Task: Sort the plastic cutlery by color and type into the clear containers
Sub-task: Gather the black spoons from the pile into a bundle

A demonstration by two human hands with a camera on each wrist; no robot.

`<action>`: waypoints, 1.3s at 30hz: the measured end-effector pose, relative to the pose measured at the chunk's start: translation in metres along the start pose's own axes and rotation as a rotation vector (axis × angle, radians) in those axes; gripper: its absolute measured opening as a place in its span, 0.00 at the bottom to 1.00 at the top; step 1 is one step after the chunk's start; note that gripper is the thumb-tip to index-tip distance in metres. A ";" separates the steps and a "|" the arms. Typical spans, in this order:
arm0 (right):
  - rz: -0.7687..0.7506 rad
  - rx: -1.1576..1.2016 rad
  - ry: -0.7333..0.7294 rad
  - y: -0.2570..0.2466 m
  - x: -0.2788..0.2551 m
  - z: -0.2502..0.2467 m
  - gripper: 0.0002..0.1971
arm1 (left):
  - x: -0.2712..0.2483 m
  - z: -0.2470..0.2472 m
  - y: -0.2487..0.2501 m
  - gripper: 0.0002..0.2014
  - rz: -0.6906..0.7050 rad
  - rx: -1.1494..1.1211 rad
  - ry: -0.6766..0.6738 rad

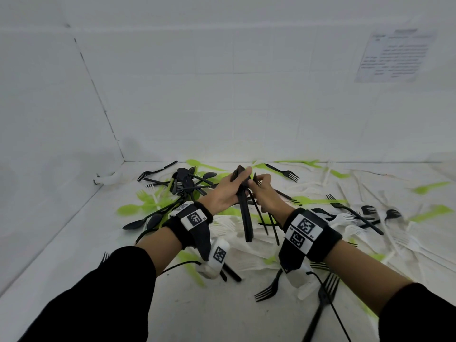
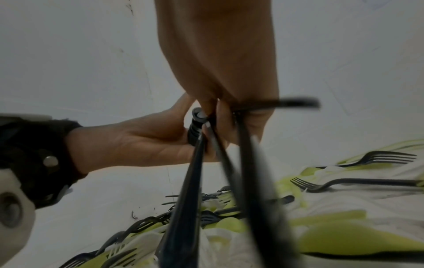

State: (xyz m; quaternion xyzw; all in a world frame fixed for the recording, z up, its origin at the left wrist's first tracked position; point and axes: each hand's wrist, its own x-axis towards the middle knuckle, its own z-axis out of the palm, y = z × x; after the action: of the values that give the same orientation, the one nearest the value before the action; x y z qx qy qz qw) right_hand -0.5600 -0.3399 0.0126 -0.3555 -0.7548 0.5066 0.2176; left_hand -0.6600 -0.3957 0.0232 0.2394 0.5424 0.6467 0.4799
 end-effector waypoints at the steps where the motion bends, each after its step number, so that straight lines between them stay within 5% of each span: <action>1: -0.026 0.009 0.004 0.000 -0.001 0.001 0.11 | 0.000 -0.001 0.000 0.09 0.010 0.002 0.011; 6: -0.002 0.187 0.075 -0.005 0.000 -0.004 0.07 | 0.003 -0.010 0.000 0.07 0.035 -0.083 0.128; 12: -0.223 0.038 0.139 -0.002 -0.004 -0.008 0.14 | 0.001 -0.003 0.002 0.08 0.042 -0.184 0.094; 17: -0.378 0.036 0.280 0.003 -0.008 0.000 0.05 | -0.001 0.004 0.001 0.09 -0.002 -0.081 -0.014; 22: -0.479 -0.207 0.193 0.011 -0.007 0.002 0.10 | 0.001 0.002 0.001 0.09 -0.058 -0.176 0.030; 25: -0.350 0.019 0.203 0.014 -0.012 0.002 0.09 | 0.000 -0.001 0.004 0.08 -0.036 -0.298 0.086; 28: 0.016 0.263 -0.068 0.007 -0.021 0.002 0.13 | -0.002 -0.006 0.012 0.06 0.002 -0.465 0.079; 31: 0.037 0.201 -0.292 0.001 -0.030 -0.004 0.16 | -0.002 -0.008 0.017 0.06 0.032 -0.450 0.019; 34: -0.034 0.198 -0.258 0.003 -0.033 -0.013 0.09 | -0.004 -0.007 0.016 0.06 0.048 -0.357 -0.031; 39: -0.003 0.159 -0.037 0.021 -0.045 -0.042 0.08 | -0.006 0.007 0.006 0.03 0.143 0.228 -0.079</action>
State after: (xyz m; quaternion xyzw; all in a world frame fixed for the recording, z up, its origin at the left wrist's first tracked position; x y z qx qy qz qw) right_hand -0.4951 -0.3433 0.0113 -0.3265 -0.7165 0.5711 0.2320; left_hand -0.6542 -0.3977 0.0323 0.3557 0.5745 0.6034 0.4235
